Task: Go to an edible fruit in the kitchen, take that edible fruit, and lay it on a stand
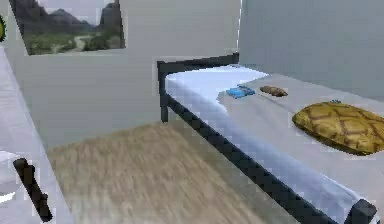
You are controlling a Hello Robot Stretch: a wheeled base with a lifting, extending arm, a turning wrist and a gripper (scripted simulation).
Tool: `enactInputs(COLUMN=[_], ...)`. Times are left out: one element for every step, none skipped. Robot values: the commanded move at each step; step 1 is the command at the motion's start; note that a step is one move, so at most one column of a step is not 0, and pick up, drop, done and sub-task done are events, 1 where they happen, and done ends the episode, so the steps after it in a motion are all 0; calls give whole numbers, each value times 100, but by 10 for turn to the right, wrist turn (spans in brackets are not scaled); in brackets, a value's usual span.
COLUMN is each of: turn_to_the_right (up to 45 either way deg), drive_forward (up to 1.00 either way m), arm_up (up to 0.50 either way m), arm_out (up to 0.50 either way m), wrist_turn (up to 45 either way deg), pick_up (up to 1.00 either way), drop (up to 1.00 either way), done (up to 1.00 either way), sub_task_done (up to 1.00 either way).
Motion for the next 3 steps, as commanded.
enactInputs(turn_to_the_right=[450,450,240], drive_forward=[0,0,0], arm_up=[0,0,0], arm_out=[0,0,0], wrist_turn=[0,0,0], pick_up=[0,0,0], drop=[0,0,0], done=[0,0,0], sub_task_done=[0,0,0])
